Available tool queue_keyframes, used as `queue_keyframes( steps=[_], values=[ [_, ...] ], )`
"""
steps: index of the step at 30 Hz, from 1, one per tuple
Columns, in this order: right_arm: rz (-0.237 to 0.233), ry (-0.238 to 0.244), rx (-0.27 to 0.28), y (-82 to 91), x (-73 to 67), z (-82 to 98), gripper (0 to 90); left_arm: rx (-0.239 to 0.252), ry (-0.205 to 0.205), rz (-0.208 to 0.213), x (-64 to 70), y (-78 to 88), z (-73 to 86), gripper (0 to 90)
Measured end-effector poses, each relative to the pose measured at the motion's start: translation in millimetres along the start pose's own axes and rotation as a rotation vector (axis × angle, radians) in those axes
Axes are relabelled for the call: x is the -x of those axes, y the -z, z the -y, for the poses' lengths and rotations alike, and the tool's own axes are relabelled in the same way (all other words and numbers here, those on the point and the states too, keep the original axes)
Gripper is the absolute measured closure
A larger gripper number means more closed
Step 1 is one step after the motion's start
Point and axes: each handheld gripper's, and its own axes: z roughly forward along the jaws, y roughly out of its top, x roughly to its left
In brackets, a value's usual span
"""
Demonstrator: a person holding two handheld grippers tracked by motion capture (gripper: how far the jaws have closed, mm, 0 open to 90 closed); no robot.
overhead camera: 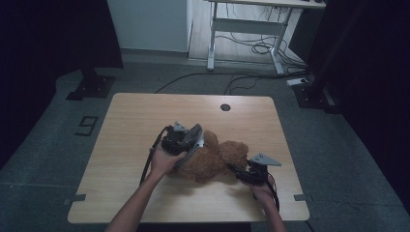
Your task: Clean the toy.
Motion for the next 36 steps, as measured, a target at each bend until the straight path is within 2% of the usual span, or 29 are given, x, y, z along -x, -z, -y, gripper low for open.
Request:
queue_keyframes(
  steps=[5, 8, 11, 13, 15, 17, 20, 22, 24, 25, 27, 31, 36],
  values=[
    [0.0, -0.004, 0.0, -0.2, 0.4, 0.0, 40.6, 0.022, 0.036, -0.023, -14.1, 11.7, 21.1, 74.3],
    [0.002, -0.007, 0.0, -0.3, 0.2, 0.1, 40.6, 0.006, 0.036, -0.041, -18.7, 14.9, 27.7, 74.0],
    [0.004, -0.01, 0.0, -0.3, 0.2, 0.1, 40.6, -0.022, 0.056, -0.063, -27.5, 18.2, 34.3, 73.9],
    [0.003, -0.016, -0.003, -0.1, 0.5, 0.1, 40.8, -0.005, 0.063, -0.057, -27.9, 23.9, 38.7, 73.8],
    [0.004, -0.026, -0.002, -0.5, 0.7, -0.1, 41.1, 0.051, 0.047, -0.041, -20.0, 34.6, 41.7, 73.7],
    [0.01, -0.032, -0.001, -1.2, 0.5, -0.5, 41.4, 0.09, 0.033, 0.002, -10.3, 43.4, 42.3, 73.7],
    [0.032, -0.034, -0.001, -3.0, -1.4, -1.4, 42.1, 0.127, -0.01, 0.066, 11.2, 53.3, 39.8, 73.6],
    [0.044, -0.036, 0.003, -4.5, -2.2, -1.9, 42.3, 0.131, -0.03, 0.092, 20.9, 54.3, 37.9, 73.6],
    [0.058, -0.038, 0.007, -6.5, -2.0, -2.6, 42.4, 0.122, -0.053, 0.117, 32.2, 50.6, 36.1, 73.4],
    [0.061, -0.038, 0.008, -7.1, -1.6, -2.7, 42.5, 0.098, -0.07, 0.123, 38.3, 43.3, 35.6, 73.3],
    [0.066, -0.042, 0.015, -9.3, -0.6, -3.3, 42.6, 0.073, -0.077, 0.115, 40.8, 32.5, 36.1, 72.9],
    [0.069, -0.054, 0.025, -14.1, 2.5, -5.6, 42.6, 0.078, -0.059, 0.094, 31.5, 19.7, 34.4, 73.3],
    [0.092, -0.067, 0.044, -28.7, 8.7, -13.4, 43.0, 0.075, -0.074, 0.025, 20.1, 2.9, 22.9, 73.9]
  ],
)
